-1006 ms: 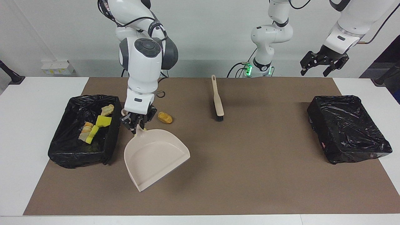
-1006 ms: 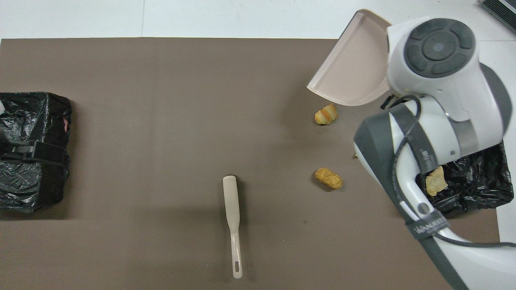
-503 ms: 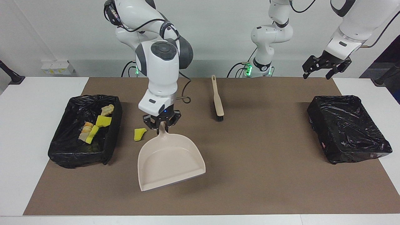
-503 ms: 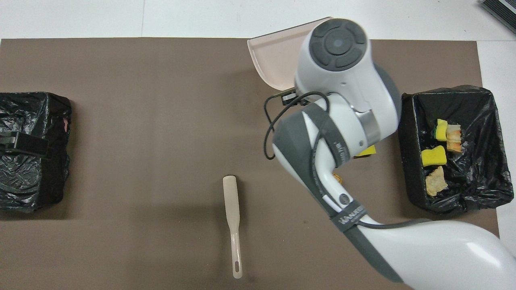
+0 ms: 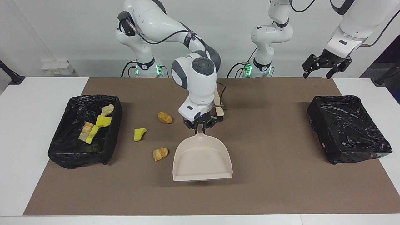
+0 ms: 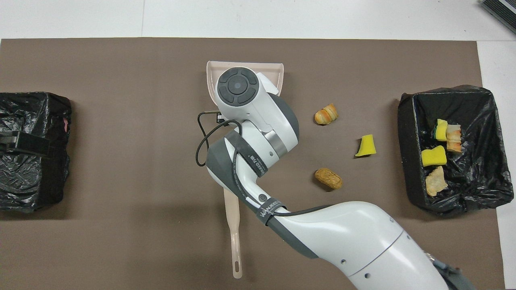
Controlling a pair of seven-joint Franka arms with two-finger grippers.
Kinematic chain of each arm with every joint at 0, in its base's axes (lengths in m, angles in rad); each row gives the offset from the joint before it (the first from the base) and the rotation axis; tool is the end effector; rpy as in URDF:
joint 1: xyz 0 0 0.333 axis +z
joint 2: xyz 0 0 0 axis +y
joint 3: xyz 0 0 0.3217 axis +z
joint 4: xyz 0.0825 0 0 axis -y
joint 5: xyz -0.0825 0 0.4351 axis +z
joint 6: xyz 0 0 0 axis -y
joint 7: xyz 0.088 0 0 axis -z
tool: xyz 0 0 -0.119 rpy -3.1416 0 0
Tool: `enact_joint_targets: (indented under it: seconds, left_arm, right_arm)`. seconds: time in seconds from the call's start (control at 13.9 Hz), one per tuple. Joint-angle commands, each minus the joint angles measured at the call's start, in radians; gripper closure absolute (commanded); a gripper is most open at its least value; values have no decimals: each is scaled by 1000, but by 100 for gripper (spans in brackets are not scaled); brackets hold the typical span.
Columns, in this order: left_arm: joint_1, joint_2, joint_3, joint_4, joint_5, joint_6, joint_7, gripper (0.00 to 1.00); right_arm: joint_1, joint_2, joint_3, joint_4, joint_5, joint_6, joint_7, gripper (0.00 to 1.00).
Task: Sweep and dump trash in bin
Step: 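Set the dustpan back on the table center with the right gripper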
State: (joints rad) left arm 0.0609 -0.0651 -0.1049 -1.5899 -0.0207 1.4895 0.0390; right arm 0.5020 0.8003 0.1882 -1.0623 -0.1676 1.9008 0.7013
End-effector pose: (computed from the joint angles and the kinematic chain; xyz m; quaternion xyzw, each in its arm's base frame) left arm 0.5753 -0.0299 0.6396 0.9989 -0.0420 -0.0178 0.0069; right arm 0.6711 0.4741 0.3426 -0.9996 0.0101 -0.0275 0.0057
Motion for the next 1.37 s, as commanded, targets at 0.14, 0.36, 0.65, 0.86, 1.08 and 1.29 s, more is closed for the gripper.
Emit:
enact_joint_targets:
  seconds: [0.14, 0.36, 0.65, 0.86, 1.08, 1.29]
  left_arm:
    - [-23, -5, -6, -22, 4, 98, -11, 0]
    - [-23, -5, -7, -21, 5, 106, -10, 0]
    - [-23, -5, -7, -21, 5, 107, -7, 0]
    - [-12, -4, -6, -16, 5, 103, -4, 0]
    - [19, -48, 25, -6, 16, 68, -13, 0]
    - [42, -53, 54, -9, 16, 51, -14, 0]
  right_arm:
    - [3, 33, 40, 44, 23, -3, 17, 100]
    - [3, 39, 42, 38, 34, 0, 17, 100]
    - [3, 37, 42, 25, 20, 6, 4, 66]
    - [-2, 24, 40, 25, 22, 3, 3, 48]
    - [-19, -22, 42, 25, 37, -11, 15, 32]
    - [-25, -134, 42, -40, 48, -58, 73, 28]
